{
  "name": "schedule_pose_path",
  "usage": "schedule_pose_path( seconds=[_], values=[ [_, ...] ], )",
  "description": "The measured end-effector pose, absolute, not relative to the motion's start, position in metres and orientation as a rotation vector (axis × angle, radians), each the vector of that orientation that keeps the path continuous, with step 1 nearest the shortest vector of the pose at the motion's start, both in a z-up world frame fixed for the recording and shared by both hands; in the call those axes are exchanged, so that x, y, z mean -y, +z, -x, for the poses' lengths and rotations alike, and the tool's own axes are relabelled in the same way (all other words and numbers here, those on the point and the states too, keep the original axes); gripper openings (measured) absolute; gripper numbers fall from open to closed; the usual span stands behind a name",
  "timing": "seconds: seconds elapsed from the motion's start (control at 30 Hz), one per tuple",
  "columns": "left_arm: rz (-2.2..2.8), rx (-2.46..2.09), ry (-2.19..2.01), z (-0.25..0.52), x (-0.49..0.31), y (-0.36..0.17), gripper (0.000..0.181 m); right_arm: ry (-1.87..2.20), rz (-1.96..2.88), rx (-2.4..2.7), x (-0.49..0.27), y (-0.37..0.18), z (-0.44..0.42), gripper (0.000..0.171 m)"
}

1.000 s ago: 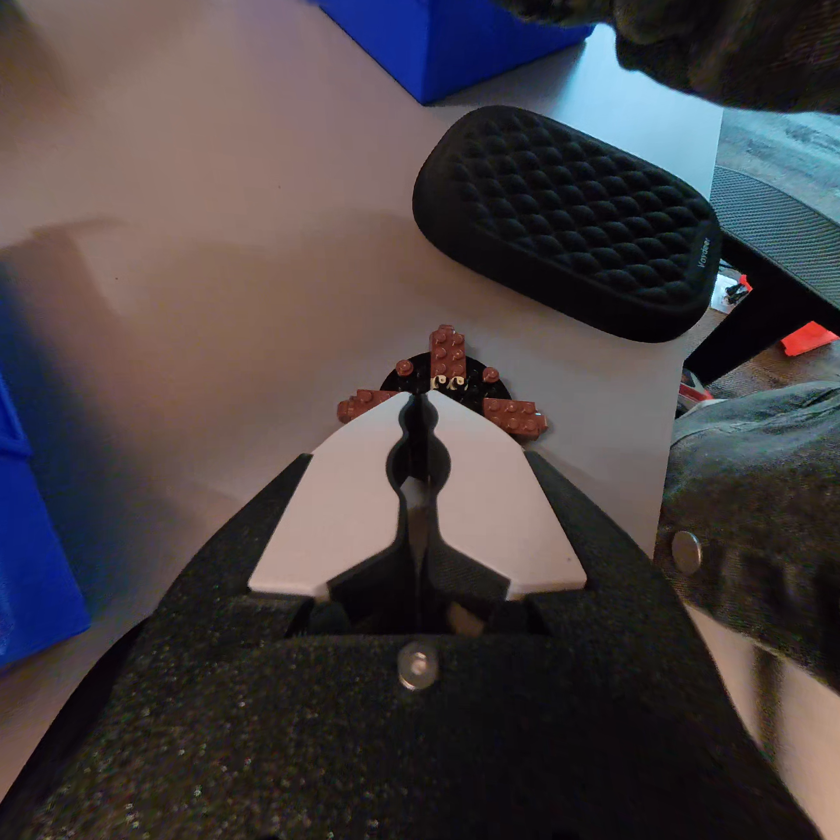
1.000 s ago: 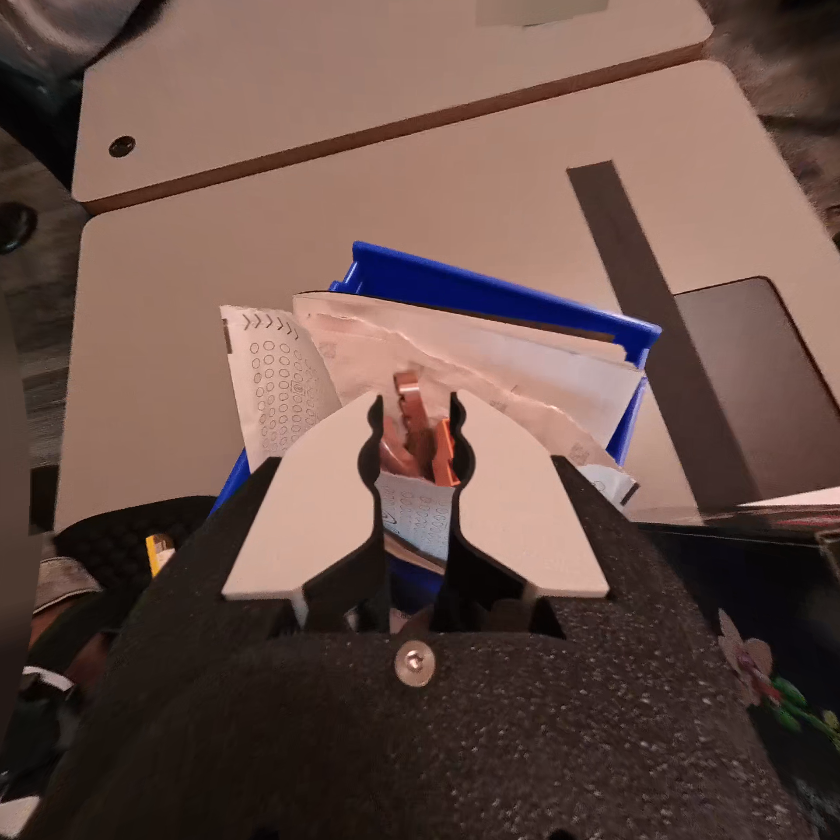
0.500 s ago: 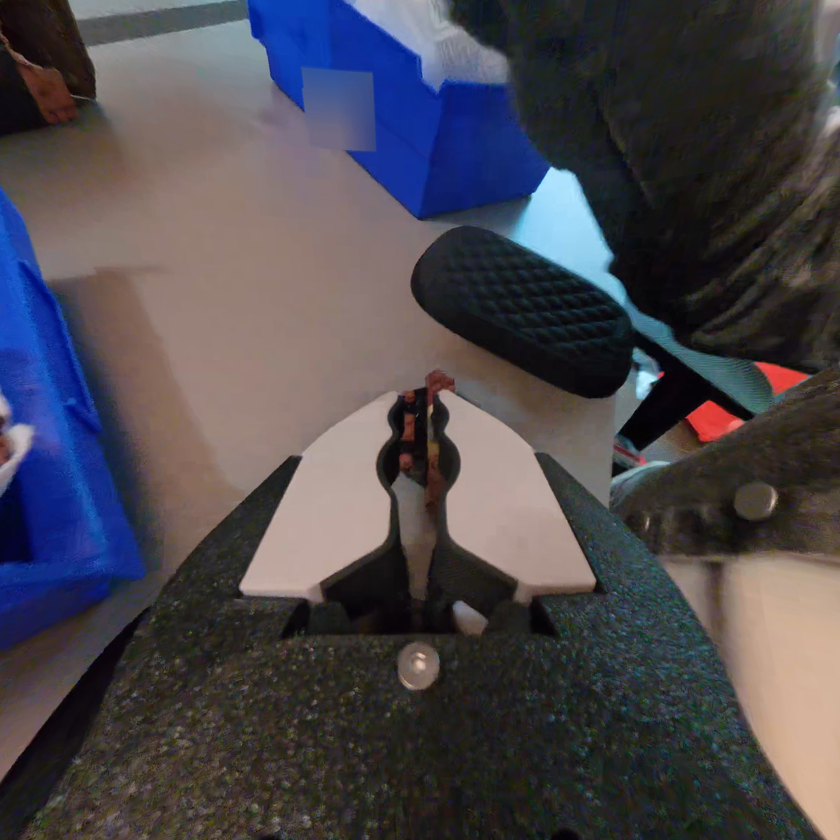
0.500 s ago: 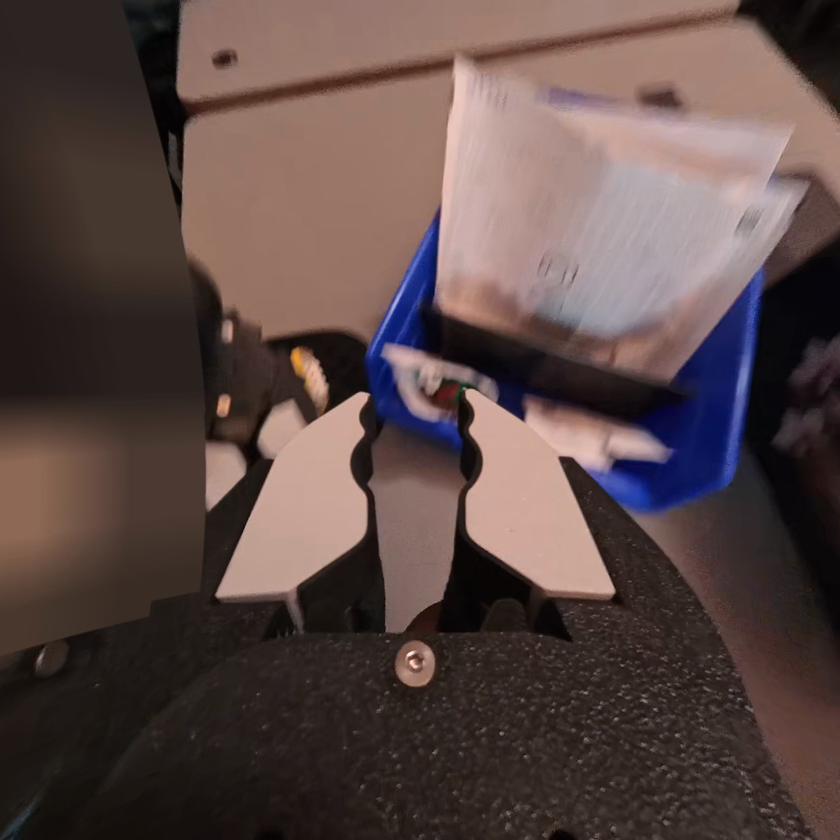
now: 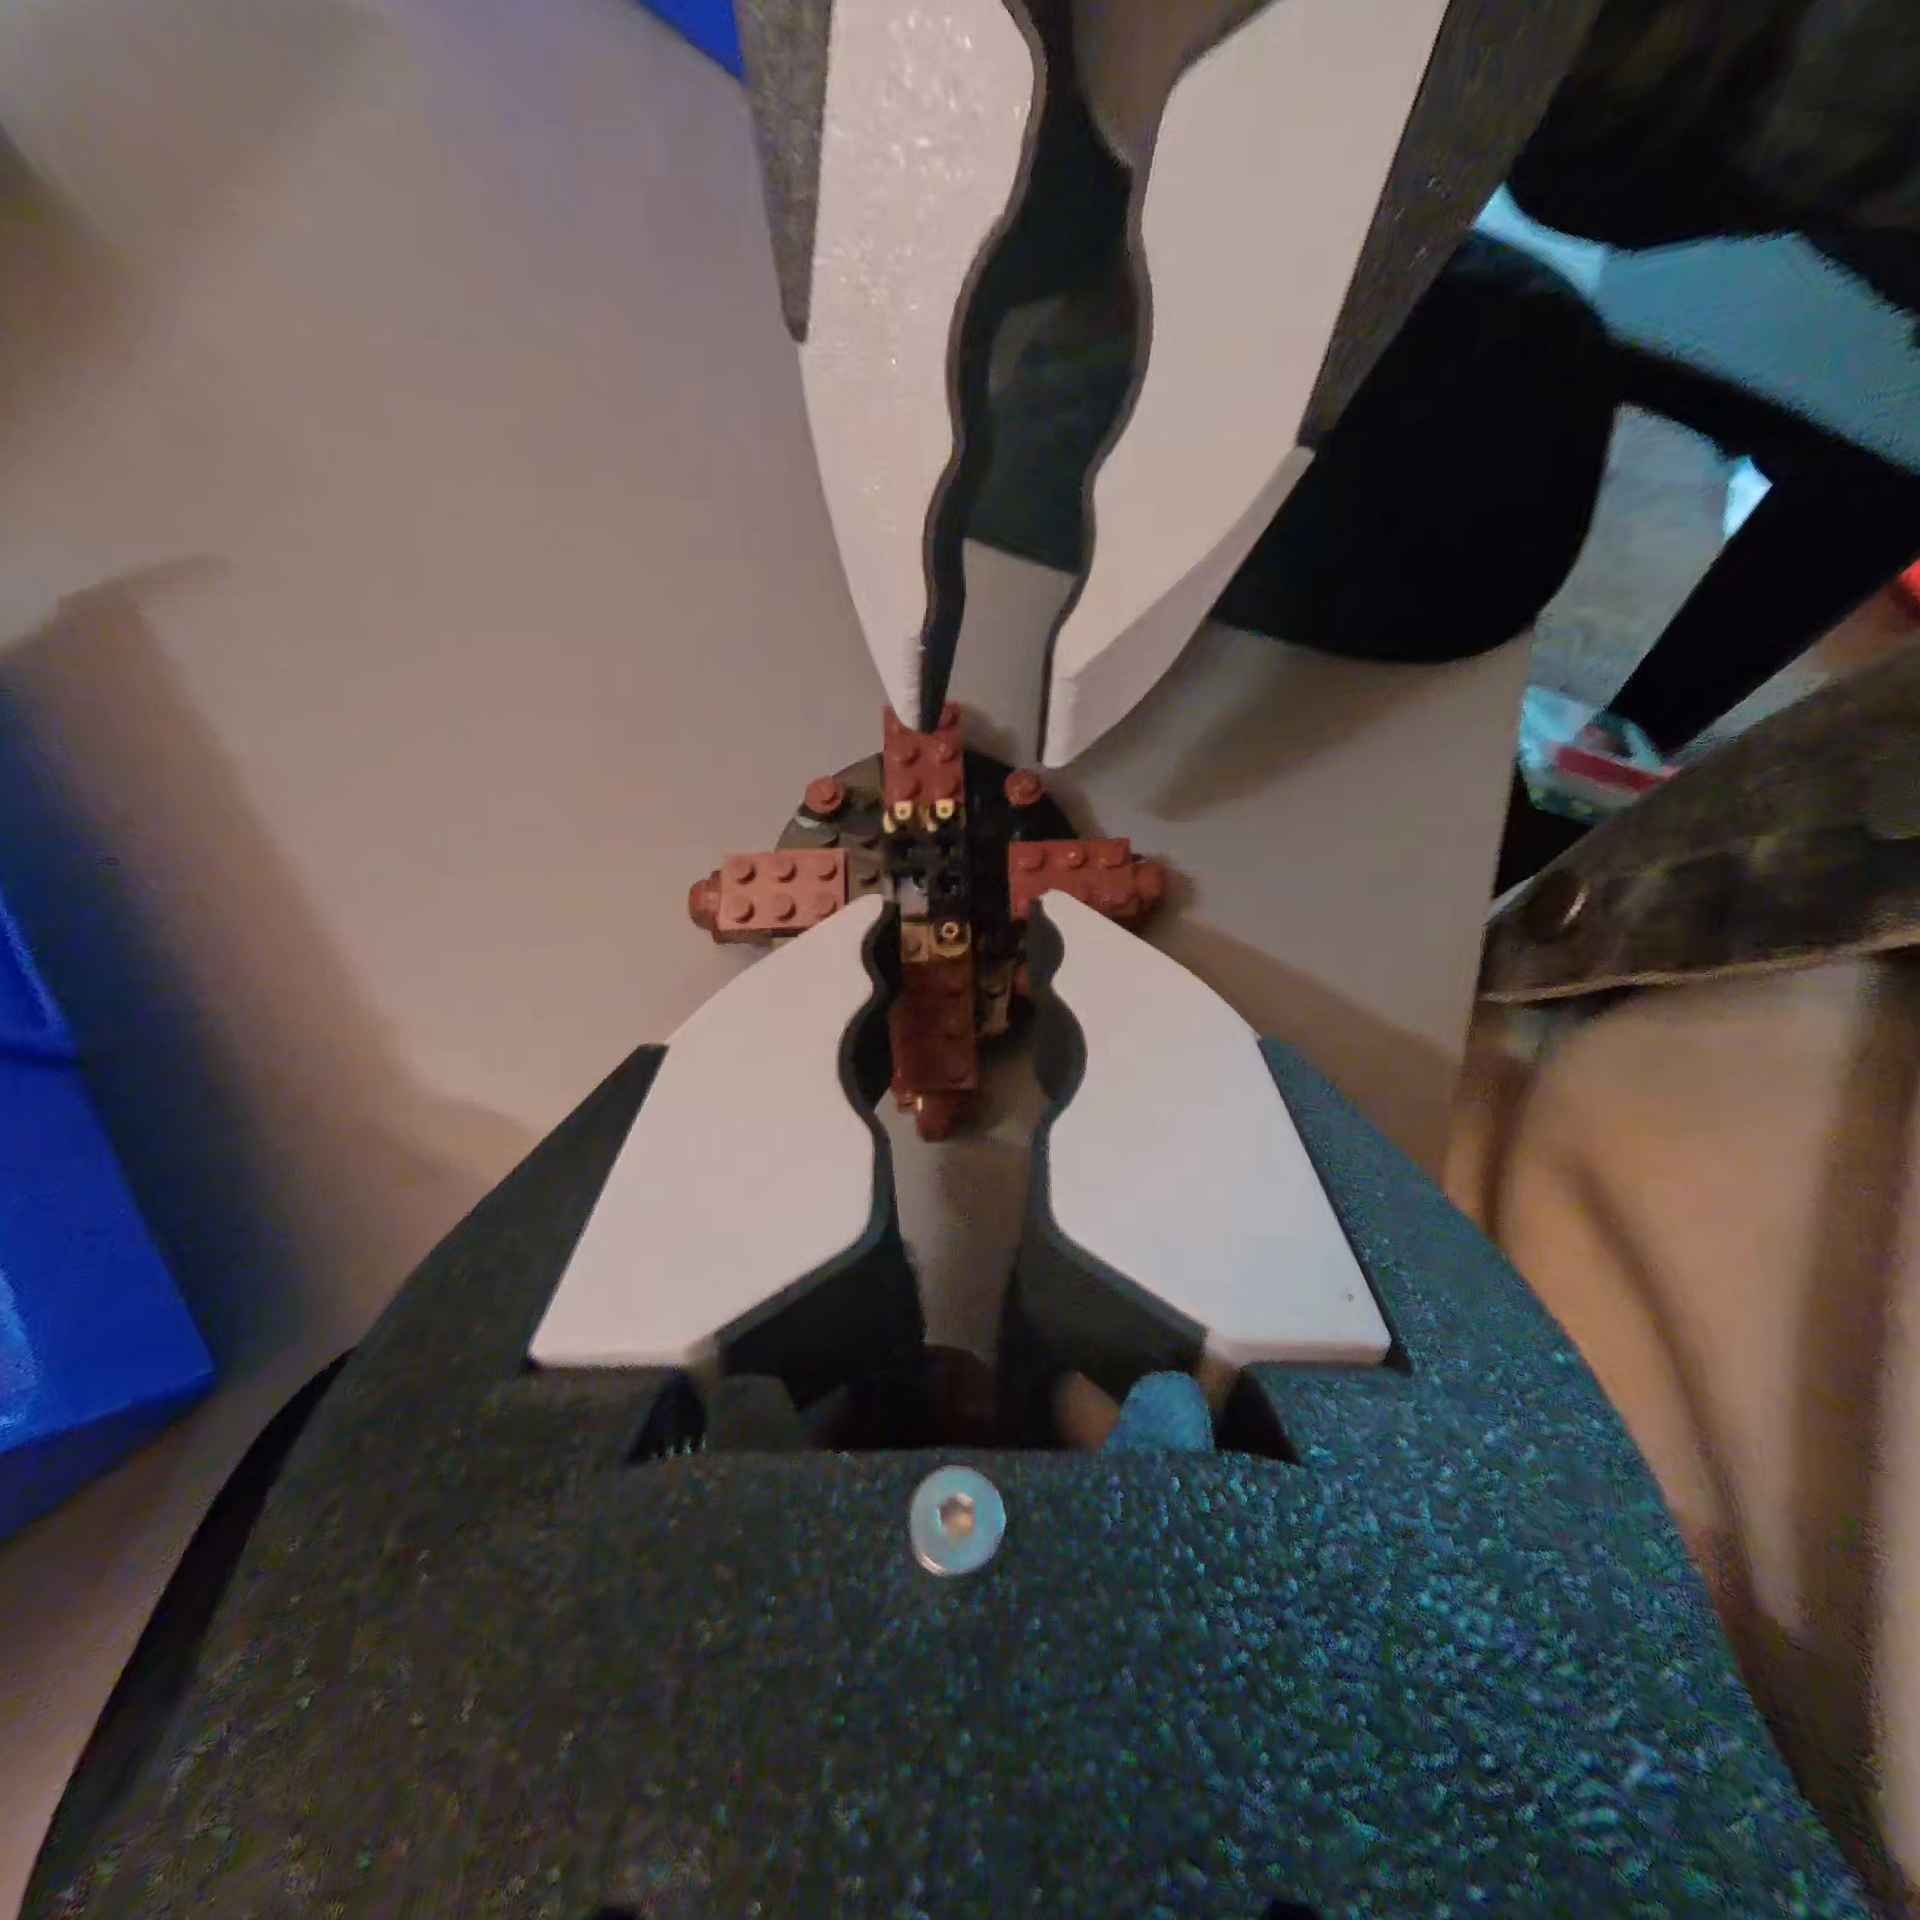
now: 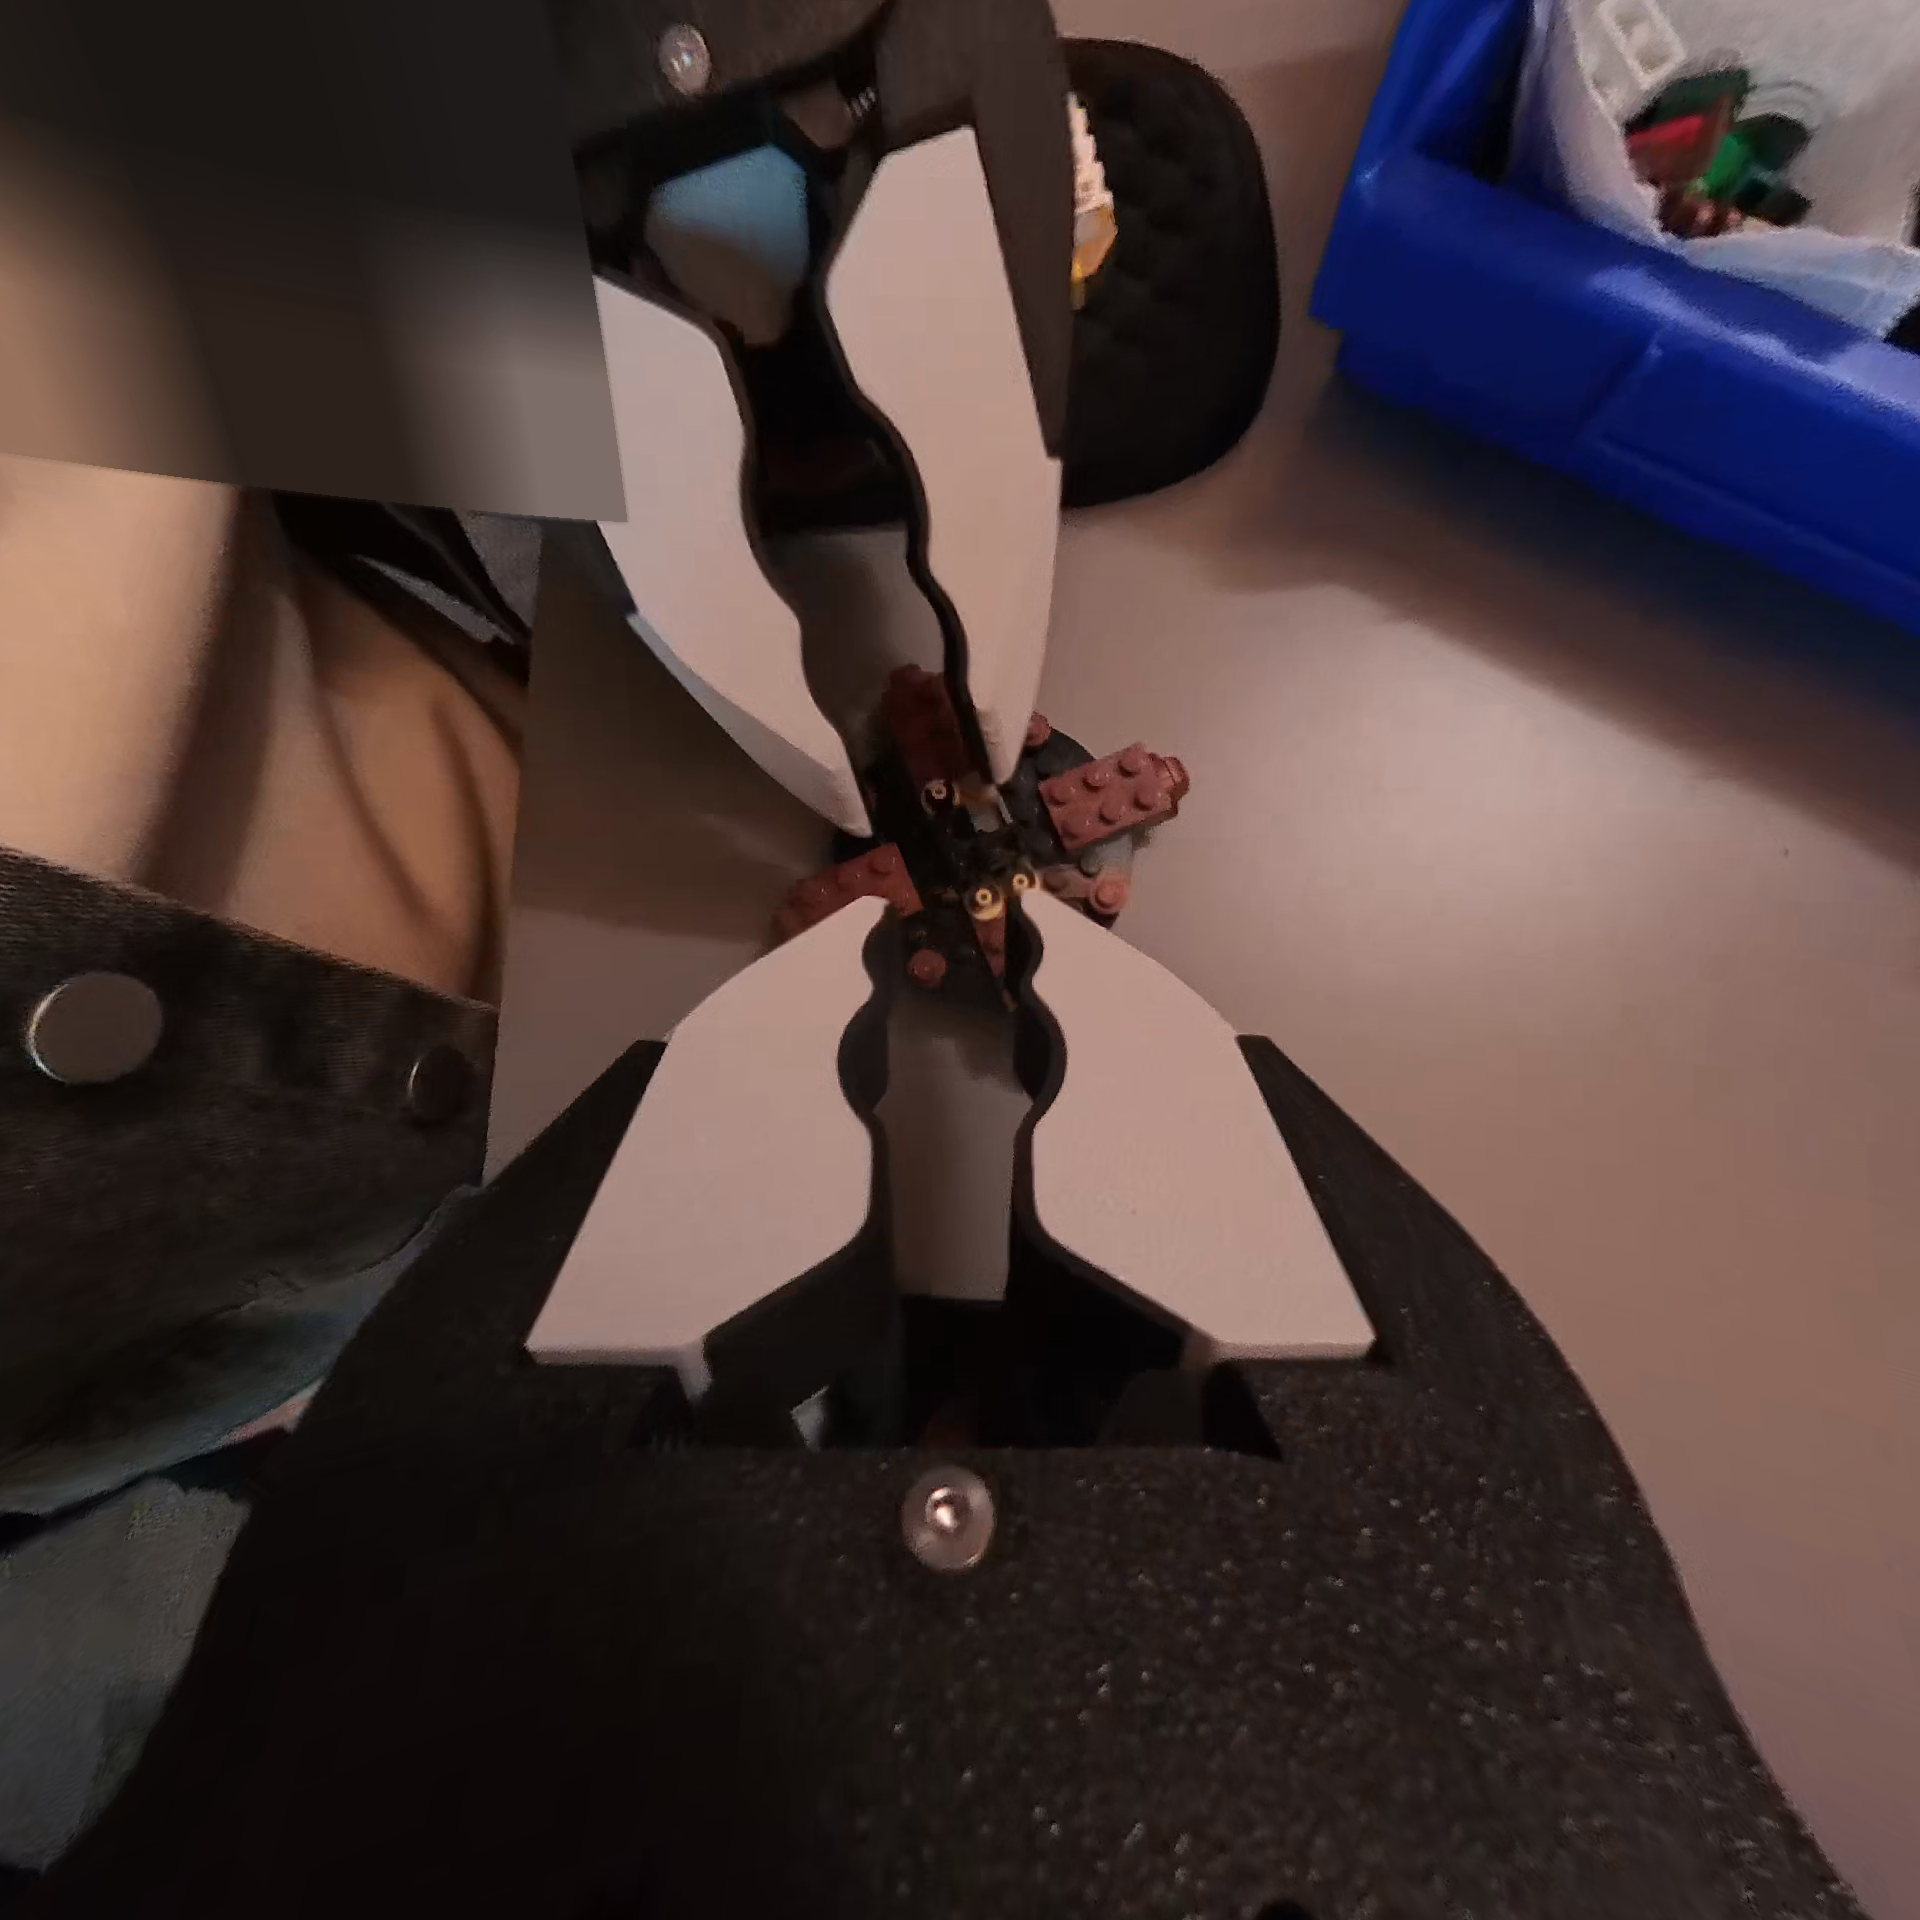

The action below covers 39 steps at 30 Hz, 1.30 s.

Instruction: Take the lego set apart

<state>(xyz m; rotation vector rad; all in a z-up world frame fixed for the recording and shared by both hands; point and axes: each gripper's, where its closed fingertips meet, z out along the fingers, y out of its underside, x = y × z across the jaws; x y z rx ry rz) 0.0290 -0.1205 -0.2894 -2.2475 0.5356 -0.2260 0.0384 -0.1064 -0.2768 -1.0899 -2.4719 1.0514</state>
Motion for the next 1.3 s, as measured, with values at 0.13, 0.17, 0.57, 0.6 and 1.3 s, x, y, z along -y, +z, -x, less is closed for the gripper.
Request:
schedule_pose_path(
  seconds=[0.13, 0.17, 0.57, 0.6, 1.3],
  values=[
    [2.263, -0.581, -0.165, -0.025, 0.12, -0.295, 0.016, 0.986, 1.068, 2.615, 0.101, -0.29, -0.033, 0.024],
    [2.262, -0.591, -0.161, -0.023, 0.119, -0.295, 0.013, 0.964, 1.11, 2.649, 0.099, -0.296, -0.035, 0.025],
    [2.173, -0.613, -0.171, -0.027, 0.112, -0.281, 0.017, 0.988, 1.188, 2.53, 0.092, -0.284, -0.032, 0.012],
    [2.162, -0.608, -0.156, -0.027, 0.109, -0.28, 0.017, 0.963, 1.17, 2.546, 0.09, -0.286, -0.031, 0.012],
    [2.228, -0.521, -0.335, -0.028, 0.108, -0.29, 0.0, 0.875, 0.954, 2.458, 0.093, -0.298, -0.026, 0.005]
  ],
)
